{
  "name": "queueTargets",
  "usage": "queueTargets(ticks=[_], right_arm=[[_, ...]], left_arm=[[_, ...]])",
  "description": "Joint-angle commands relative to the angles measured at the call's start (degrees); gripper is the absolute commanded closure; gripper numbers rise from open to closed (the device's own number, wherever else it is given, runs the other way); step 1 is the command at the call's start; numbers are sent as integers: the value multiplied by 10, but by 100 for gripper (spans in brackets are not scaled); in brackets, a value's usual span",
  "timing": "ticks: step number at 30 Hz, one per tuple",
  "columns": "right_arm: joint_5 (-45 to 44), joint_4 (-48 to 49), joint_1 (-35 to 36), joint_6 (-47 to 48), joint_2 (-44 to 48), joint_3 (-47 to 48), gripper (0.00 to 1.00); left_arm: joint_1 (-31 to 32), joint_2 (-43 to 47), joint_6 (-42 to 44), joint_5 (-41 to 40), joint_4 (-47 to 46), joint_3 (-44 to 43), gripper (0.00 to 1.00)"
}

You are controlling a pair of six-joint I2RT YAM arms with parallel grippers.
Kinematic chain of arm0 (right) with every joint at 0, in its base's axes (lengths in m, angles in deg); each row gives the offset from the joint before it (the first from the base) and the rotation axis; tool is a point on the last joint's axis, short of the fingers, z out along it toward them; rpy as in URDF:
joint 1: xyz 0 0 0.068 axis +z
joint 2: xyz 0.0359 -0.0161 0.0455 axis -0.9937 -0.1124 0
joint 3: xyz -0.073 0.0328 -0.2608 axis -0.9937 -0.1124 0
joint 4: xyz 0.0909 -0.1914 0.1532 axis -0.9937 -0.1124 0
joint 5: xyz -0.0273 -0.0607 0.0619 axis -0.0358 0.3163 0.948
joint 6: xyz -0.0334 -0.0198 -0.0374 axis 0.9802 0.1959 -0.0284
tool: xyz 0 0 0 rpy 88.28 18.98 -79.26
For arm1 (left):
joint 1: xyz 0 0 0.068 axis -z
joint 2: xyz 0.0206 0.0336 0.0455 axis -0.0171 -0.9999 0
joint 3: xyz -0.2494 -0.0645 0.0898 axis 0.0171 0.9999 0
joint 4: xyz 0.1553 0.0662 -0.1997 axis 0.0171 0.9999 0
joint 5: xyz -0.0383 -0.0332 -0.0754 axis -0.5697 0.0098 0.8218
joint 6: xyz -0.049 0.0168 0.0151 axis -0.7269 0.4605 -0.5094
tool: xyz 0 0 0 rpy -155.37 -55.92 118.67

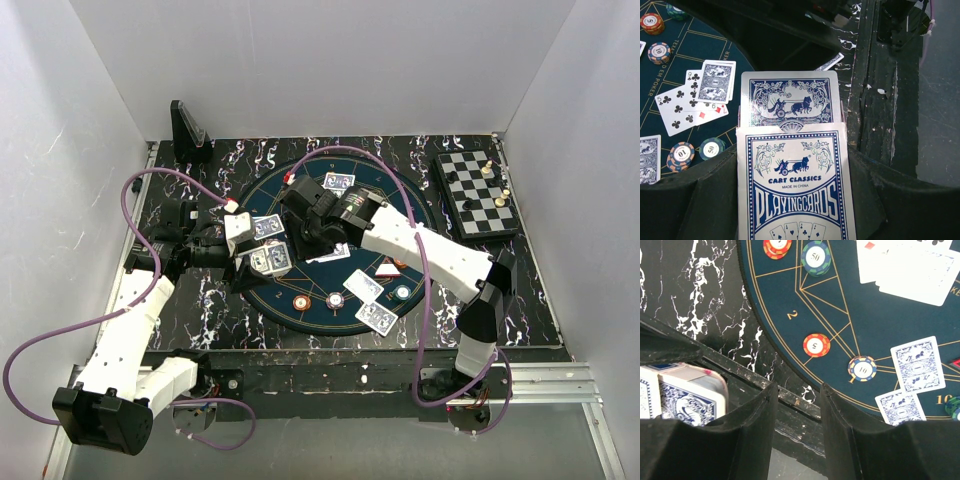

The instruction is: Distribute texas hold em gaming equipment

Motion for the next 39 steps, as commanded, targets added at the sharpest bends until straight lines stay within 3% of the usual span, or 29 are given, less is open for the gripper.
queueTargets(ticks=[1,16,22,29,39], right_arm=[[-10,15,13,-23,24,5,55],[62,75,22,18,45,-18,59],[40,75,20,31,68,-61,59],[-35,55,-6,17,170,-158,59],[-7,100,-104,-9,324,-309,58]], left_arm=[[-3,8,-3,25,-22,-14,55],[-2,-5,-8,38,-32,-13,52],[-2,-6,4,43,-27,-9,52],[-2,1,136,49,99,1,60],[-11,8,292,17,180,66,61]])
